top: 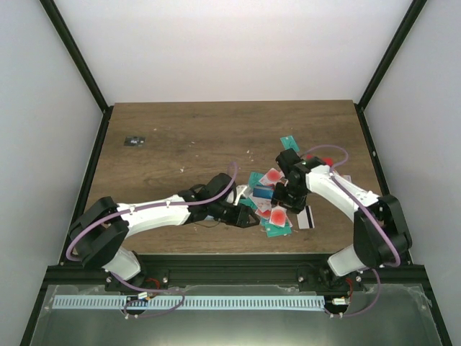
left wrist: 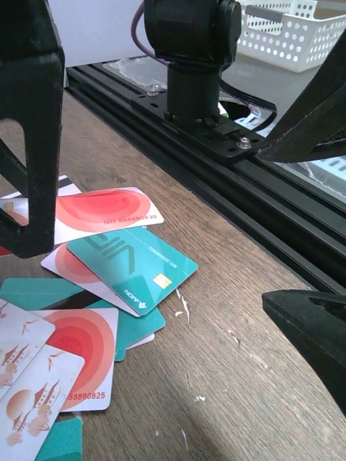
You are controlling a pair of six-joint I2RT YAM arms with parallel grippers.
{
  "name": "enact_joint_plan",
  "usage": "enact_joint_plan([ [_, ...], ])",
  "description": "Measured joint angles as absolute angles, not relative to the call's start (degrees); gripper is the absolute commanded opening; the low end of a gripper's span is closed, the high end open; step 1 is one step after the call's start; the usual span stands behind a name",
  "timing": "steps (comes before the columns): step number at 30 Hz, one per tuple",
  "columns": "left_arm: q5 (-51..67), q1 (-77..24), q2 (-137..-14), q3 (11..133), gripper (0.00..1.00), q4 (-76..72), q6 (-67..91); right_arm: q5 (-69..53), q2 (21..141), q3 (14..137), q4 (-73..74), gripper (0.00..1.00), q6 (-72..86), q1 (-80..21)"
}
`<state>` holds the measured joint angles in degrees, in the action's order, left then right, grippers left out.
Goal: Put the credit cards into the card holder
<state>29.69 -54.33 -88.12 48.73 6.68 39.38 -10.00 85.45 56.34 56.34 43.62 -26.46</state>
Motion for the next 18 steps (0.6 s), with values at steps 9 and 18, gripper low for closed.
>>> enact_joint_plan([
  [9,28.12,-54.26,-86.59,48.73,0.53,3.88,42.06,-16.27,79.68,58.46,56.4,0.51,44.66,-26.46],
  [18,27.44,-53.6,-84.53,48.73,0.53,-0.84,43.9,-21.85,76.53,58.46,55.83,0.51,45.1,-26.57],
])
